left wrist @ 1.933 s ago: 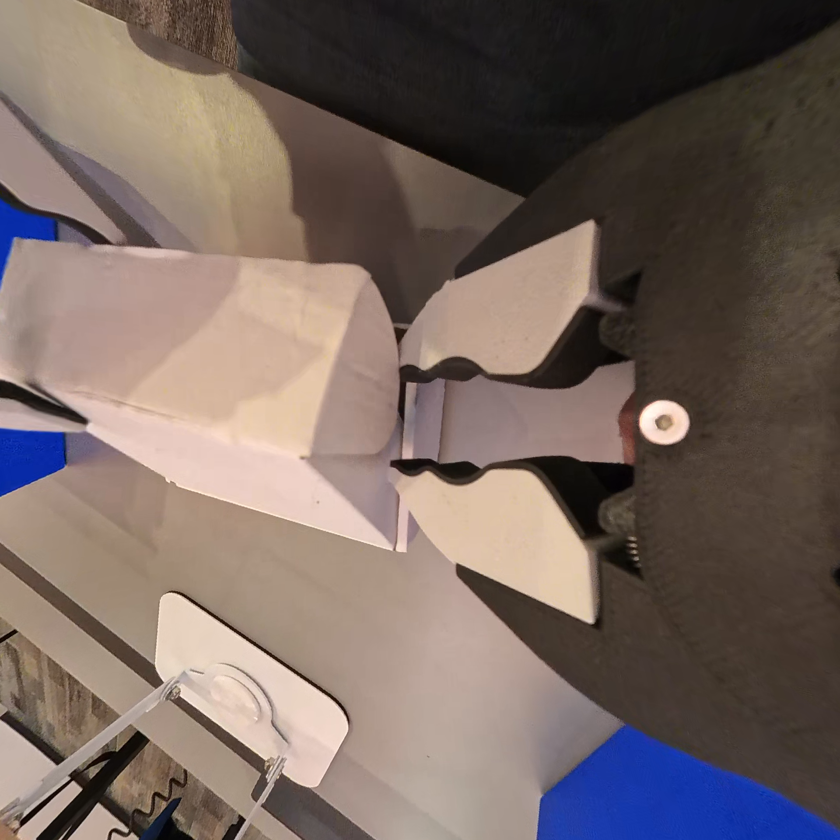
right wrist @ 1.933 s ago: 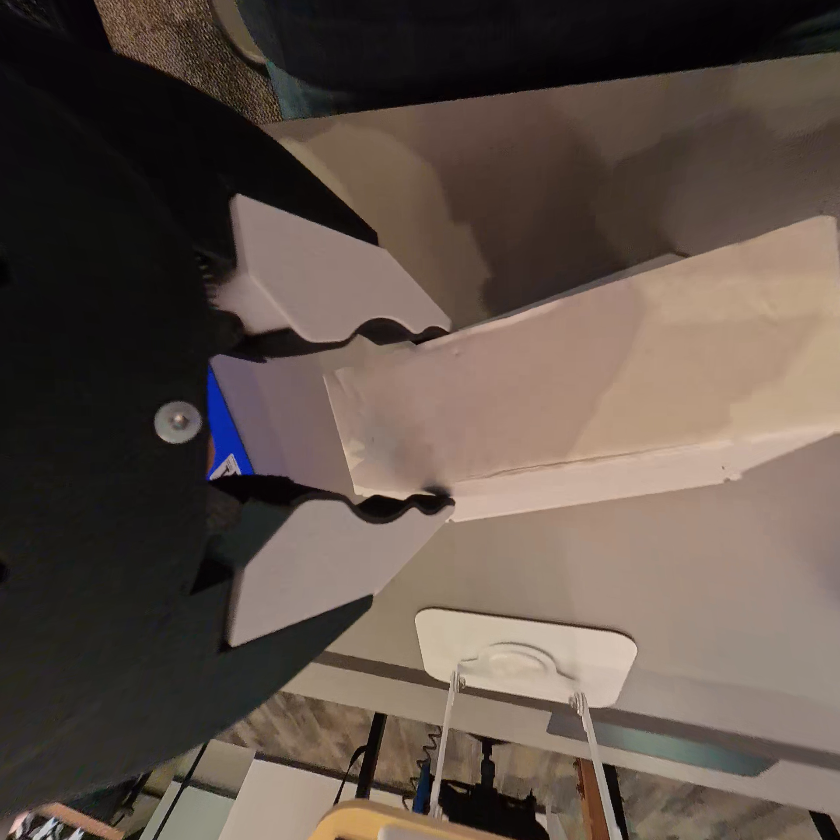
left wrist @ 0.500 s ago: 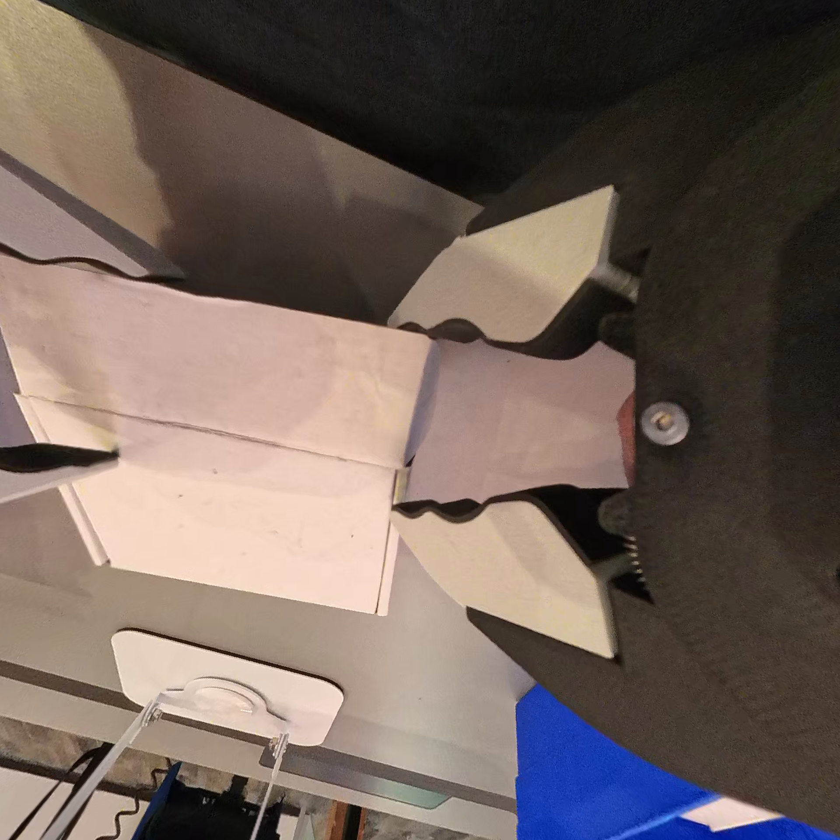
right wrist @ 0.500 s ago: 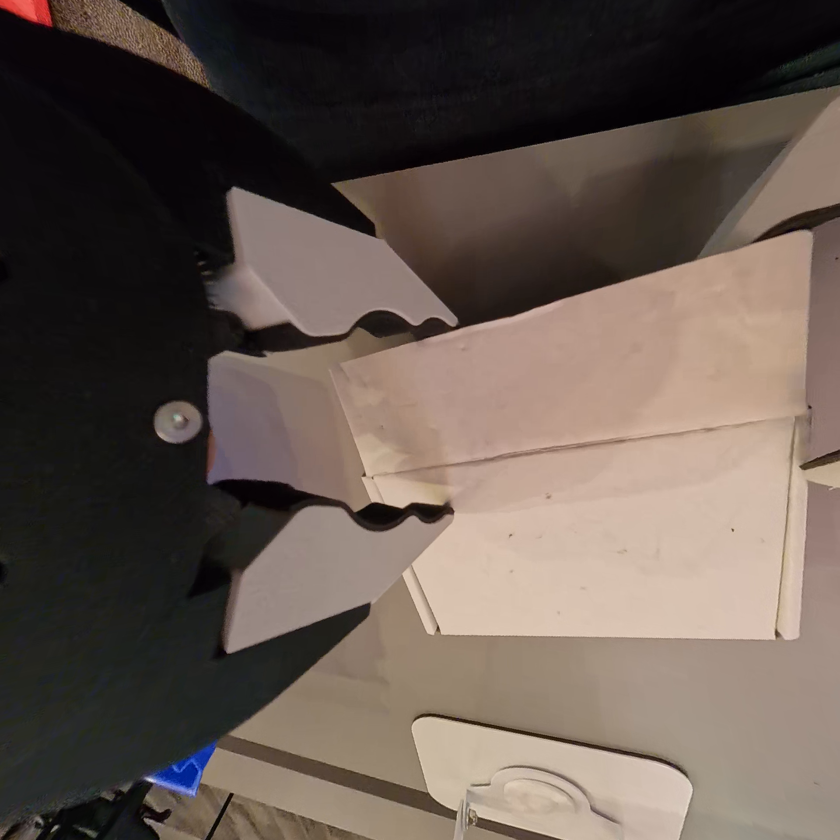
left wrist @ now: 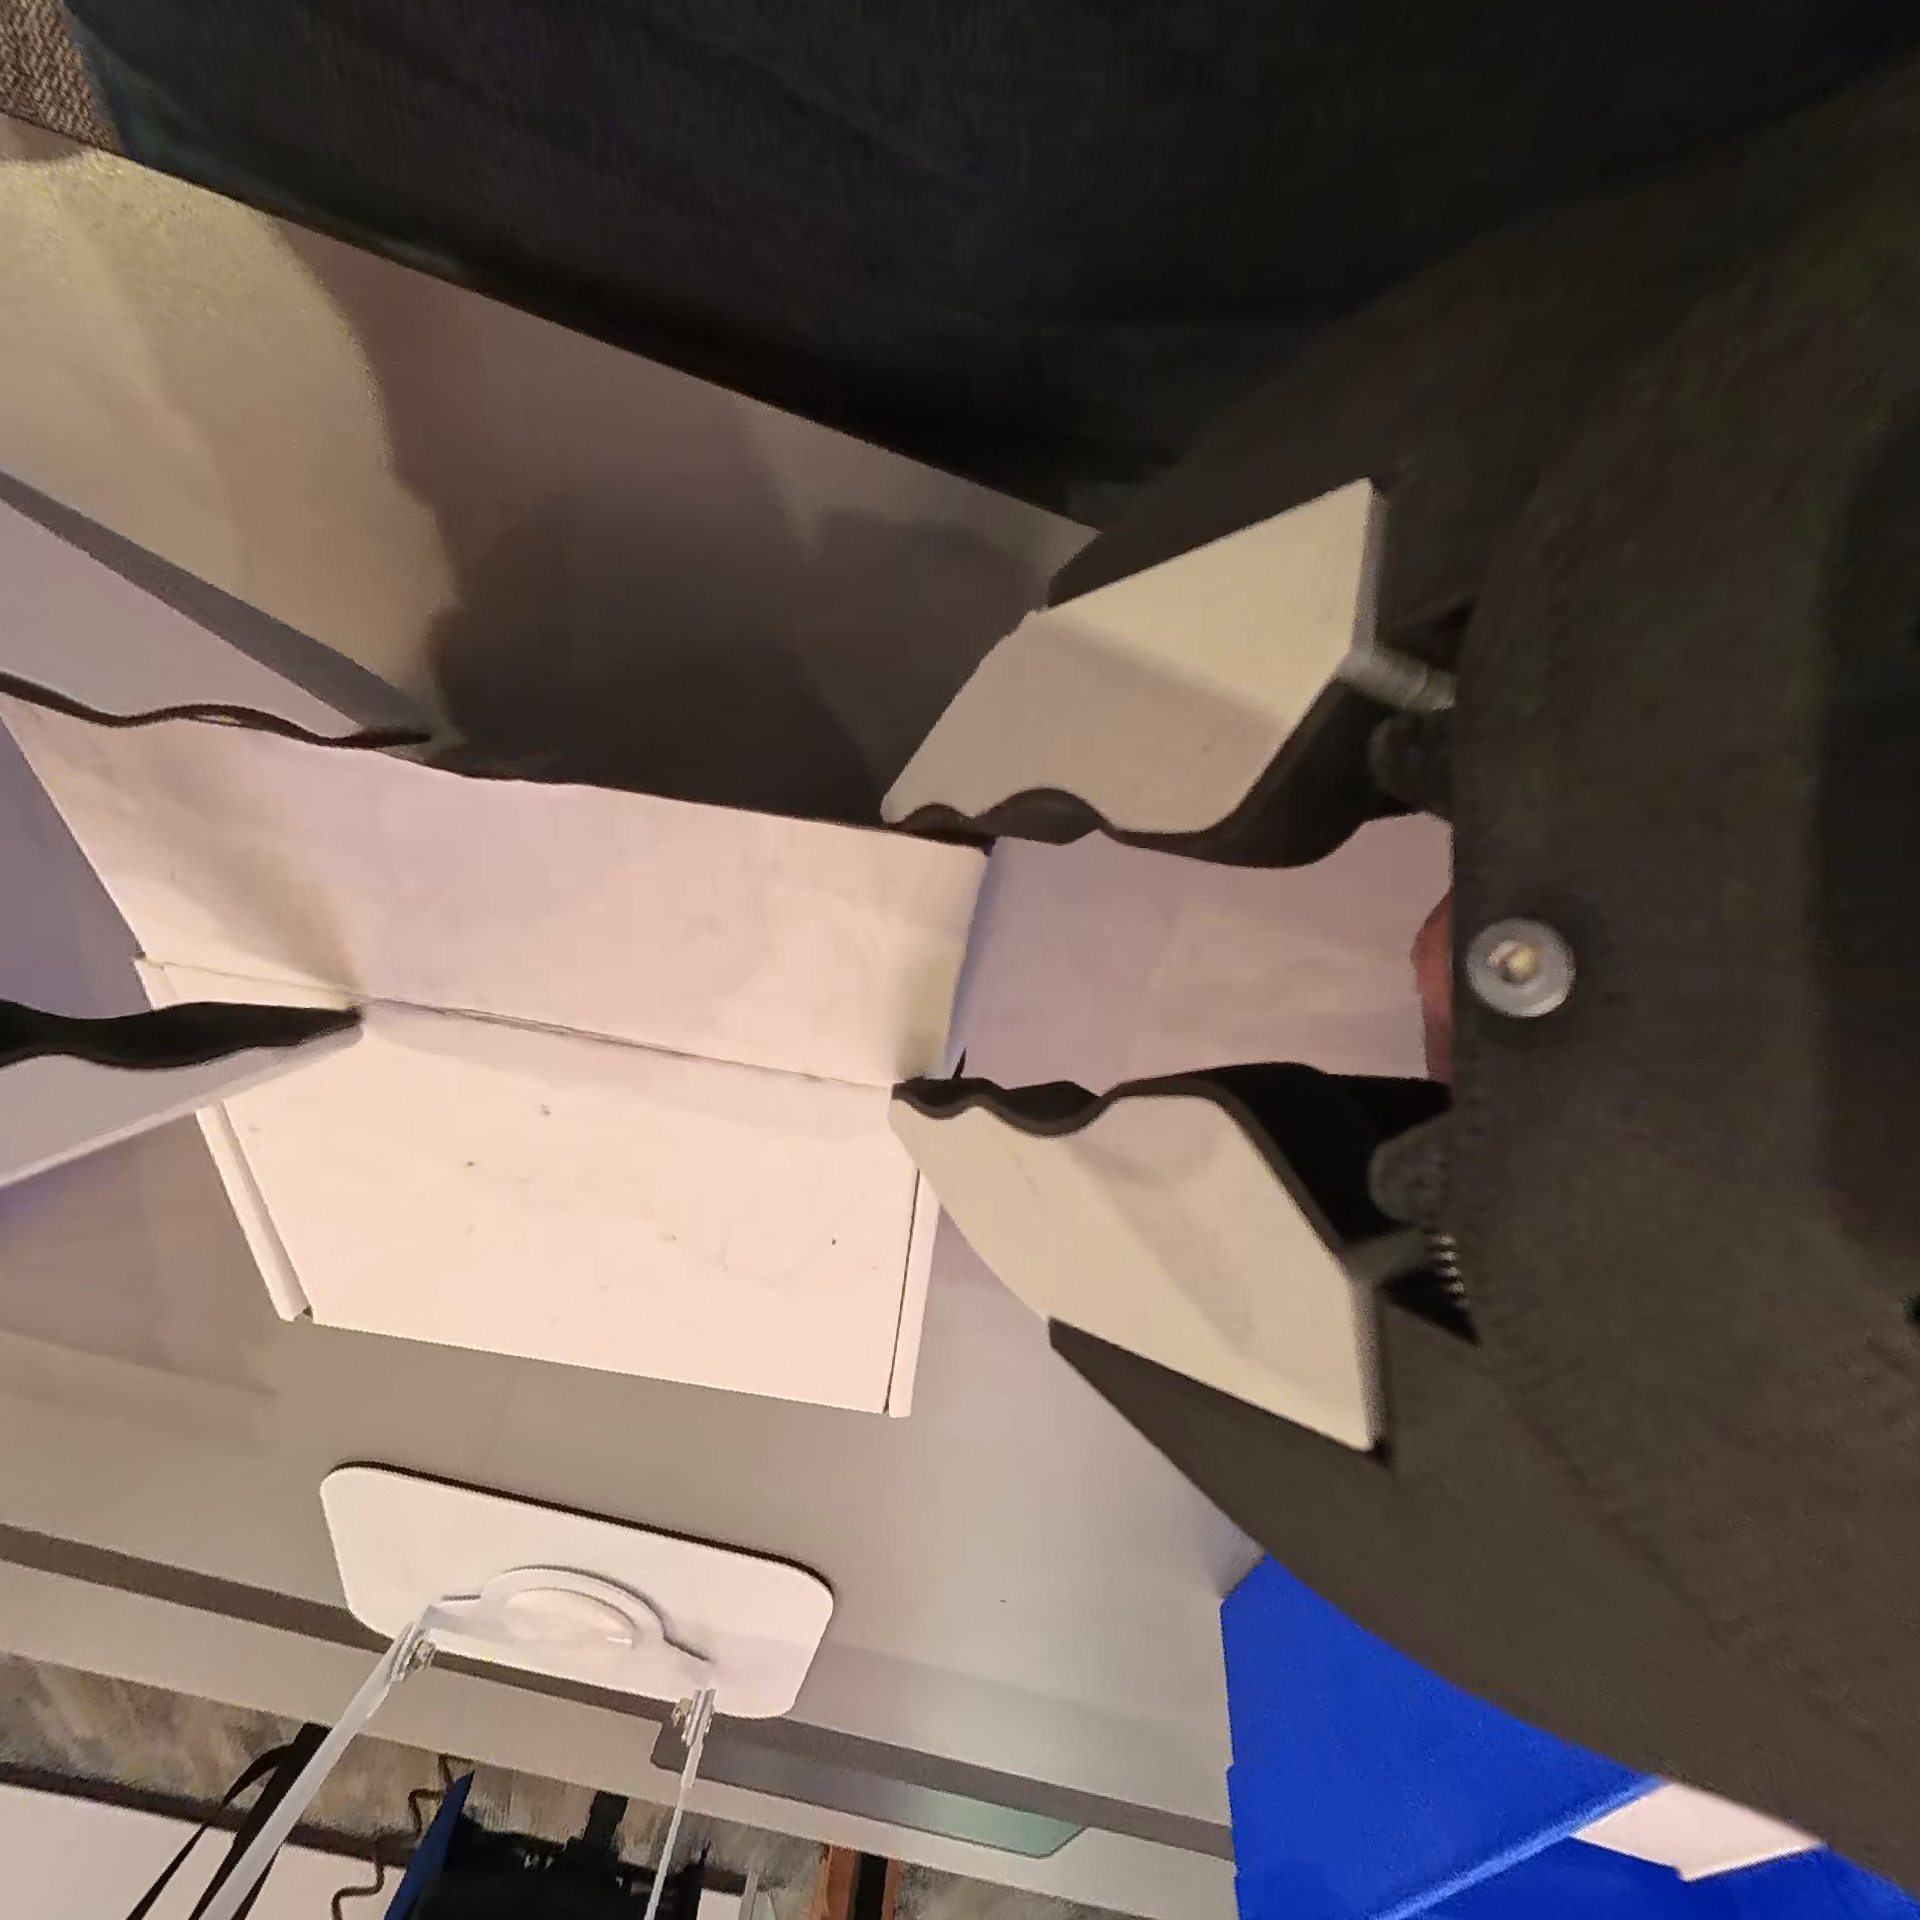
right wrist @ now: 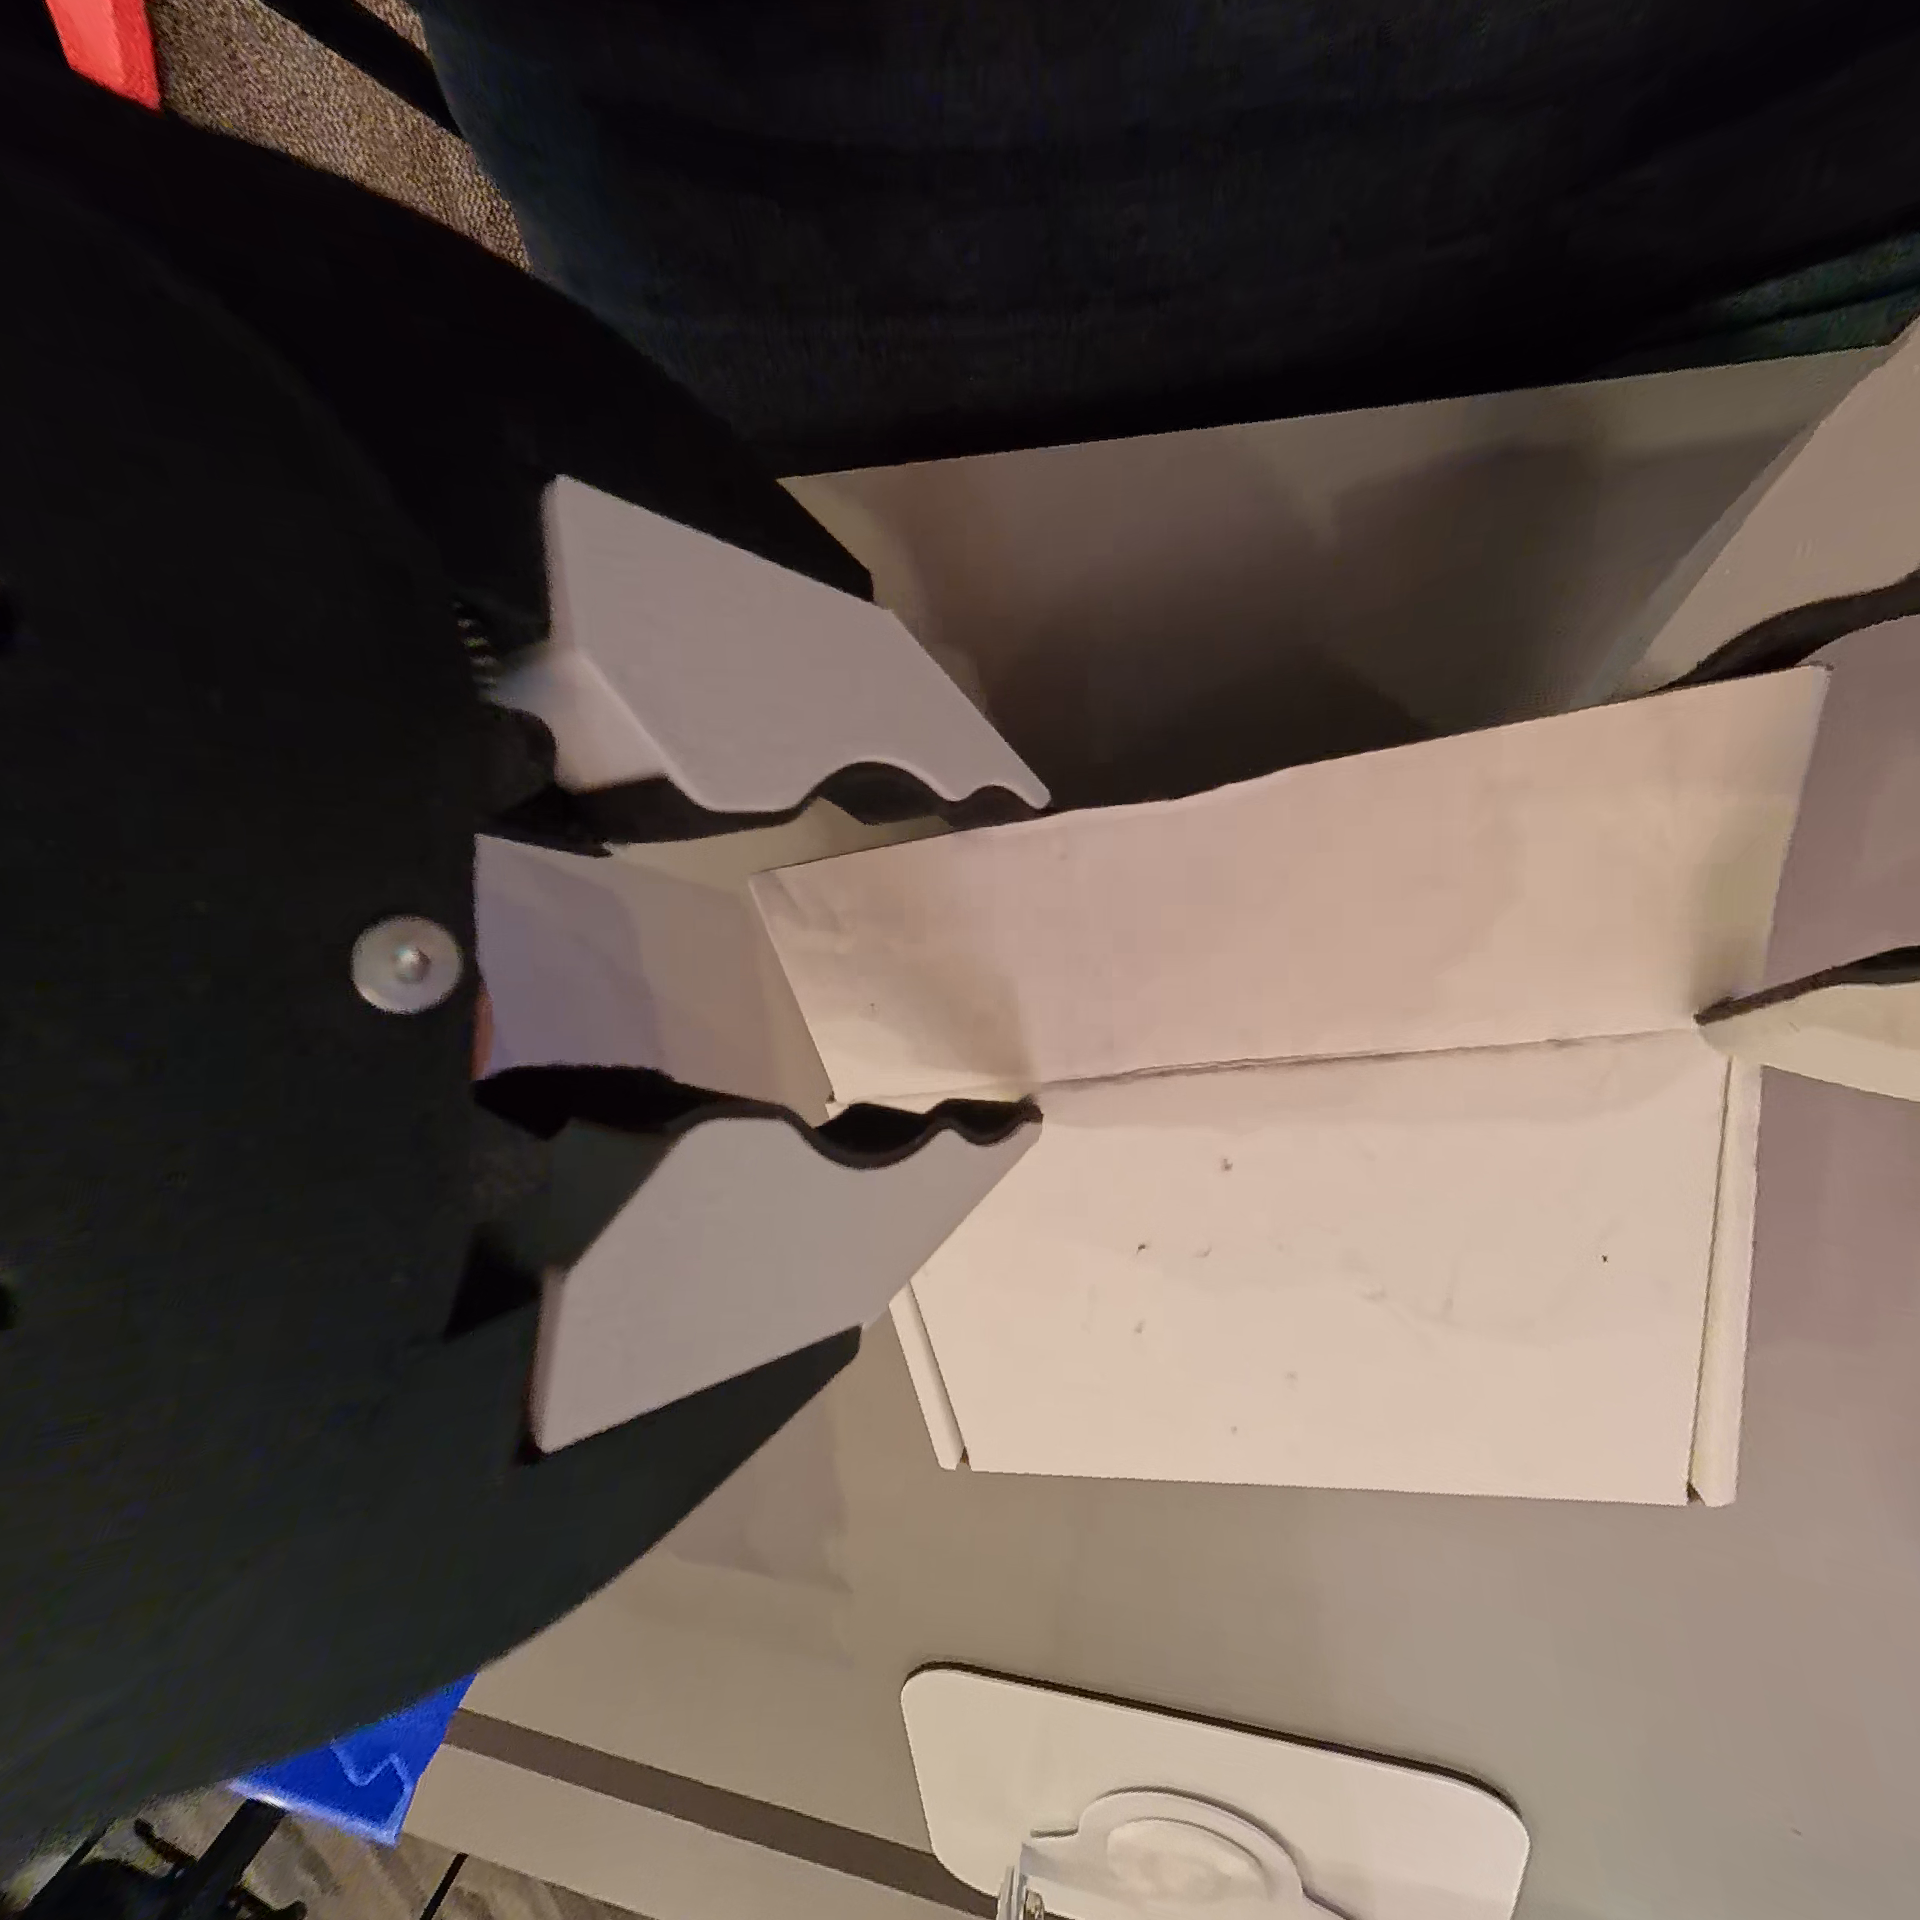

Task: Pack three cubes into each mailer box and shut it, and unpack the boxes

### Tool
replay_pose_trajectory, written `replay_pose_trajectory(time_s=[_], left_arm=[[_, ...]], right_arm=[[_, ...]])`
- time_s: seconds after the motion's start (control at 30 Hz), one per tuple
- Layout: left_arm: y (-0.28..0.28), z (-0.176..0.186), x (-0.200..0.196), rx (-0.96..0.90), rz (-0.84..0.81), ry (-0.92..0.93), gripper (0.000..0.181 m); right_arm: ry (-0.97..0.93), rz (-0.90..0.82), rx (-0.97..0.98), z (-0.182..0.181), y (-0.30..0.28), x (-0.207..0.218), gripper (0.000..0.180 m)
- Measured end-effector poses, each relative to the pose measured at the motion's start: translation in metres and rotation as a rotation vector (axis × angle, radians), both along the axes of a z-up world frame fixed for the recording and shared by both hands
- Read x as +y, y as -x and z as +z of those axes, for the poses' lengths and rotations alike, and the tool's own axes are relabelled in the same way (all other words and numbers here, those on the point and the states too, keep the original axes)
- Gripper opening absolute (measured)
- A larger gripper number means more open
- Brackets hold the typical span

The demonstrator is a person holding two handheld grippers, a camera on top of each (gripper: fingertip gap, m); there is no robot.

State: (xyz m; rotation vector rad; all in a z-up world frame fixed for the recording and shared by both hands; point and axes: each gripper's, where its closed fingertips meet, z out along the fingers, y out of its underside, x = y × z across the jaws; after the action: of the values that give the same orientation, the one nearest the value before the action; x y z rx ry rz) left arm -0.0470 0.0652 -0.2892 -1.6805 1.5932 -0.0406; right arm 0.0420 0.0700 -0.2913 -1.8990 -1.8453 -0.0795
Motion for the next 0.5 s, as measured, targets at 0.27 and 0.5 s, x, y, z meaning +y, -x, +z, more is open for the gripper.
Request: replay_pose_trajectory(time_s=[0.27,0.5], left_arm=[[0.001,-0.004,0.003,0.014,0.014,0.005,0.043],[0.002,-0.005,-0.001,0.006,0.023,0.054,0.056]], right_arm=[[0.008,-0.009,0.001,-0.001,0.001,0.001,0.051],[0.092,-0.057,0.142,0.011,0.002,-0.003,0.064]])
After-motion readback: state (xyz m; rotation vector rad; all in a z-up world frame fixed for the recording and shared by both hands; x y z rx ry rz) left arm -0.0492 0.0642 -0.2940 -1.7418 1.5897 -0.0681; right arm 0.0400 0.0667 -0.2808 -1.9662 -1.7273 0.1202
